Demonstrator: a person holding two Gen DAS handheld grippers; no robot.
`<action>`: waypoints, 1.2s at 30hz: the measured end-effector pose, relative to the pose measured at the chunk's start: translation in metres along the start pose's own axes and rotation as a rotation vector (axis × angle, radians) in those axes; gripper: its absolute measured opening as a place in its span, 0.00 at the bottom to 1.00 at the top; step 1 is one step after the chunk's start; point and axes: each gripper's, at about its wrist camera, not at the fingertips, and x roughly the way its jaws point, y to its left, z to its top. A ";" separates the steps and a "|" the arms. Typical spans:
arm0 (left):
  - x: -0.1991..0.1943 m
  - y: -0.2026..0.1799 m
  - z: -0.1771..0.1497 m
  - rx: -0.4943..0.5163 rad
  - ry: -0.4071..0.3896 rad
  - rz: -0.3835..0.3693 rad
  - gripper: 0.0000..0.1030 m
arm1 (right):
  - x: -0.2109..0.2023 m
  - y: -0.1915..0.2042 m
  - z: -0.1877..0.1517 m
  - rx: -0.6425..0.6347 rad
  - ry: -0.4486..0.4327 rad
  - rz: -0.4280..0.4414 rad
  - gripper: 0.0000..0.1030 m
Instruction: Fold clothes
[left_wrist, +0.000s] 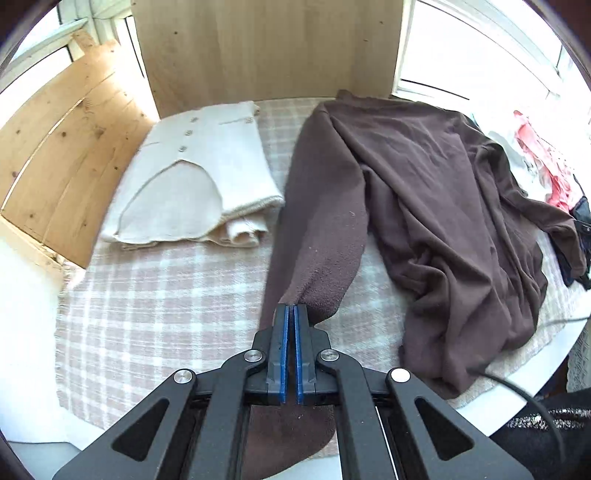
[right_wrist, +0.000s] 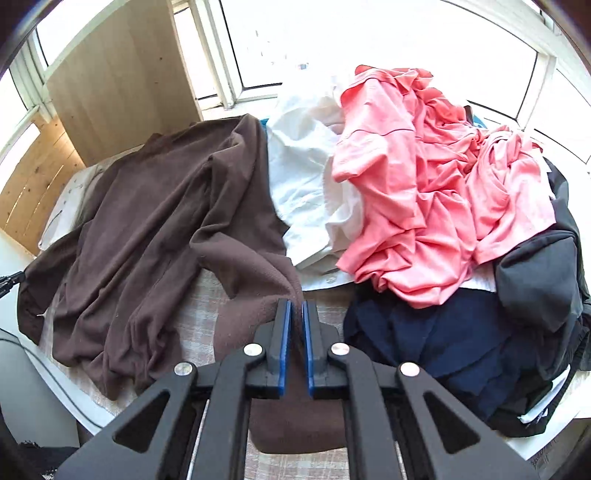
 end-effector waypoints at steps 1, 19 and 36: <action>0.004 0.010 0.001 -0.005 0.006 0.028 0.09 | -0.006 -0.007 -0.002 0.031 -0.017 0.002 0.10; 0.046 -0.117 -0.084 0.395 0.078 -0.216 0.39 | 0.067 0.153 -0.104 -0.224 0.218 0.282 0.49; 0.015 -0.087 -0.055 0.273 0.050 -0.437 0.06 | -0.012 0.098 -0.076 0.046 0.032 0.483 0.07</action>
